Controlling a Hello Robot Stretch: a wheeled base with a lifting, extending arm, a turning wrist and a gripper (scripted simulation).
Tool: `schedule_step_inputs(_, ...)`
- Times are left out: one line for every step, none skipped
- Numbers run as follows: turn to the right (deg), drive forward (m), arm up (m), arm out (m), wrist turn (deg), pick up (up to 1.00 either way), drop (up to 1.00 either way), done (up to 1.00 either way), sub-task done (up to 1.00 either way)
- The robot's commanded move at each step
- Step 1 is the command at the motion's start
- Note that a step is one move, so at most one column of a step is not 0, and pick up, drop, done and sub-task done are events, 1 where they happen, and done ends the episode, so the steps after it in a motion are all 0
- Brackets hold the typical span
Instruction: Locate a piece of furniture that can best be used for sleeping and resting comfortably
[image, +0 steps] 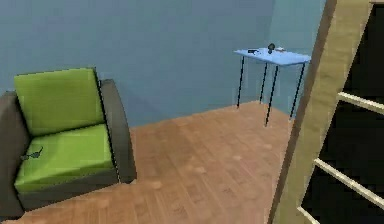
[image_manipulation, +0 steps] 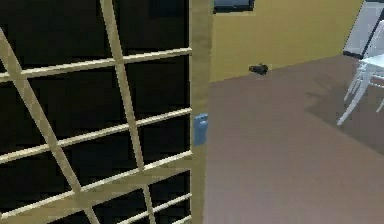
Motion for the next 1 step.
schedule_step_inputs(0.0, 0.65, 0.0, 0.0, 0.0, 0.0, 0.0, 0.0, 0.0)
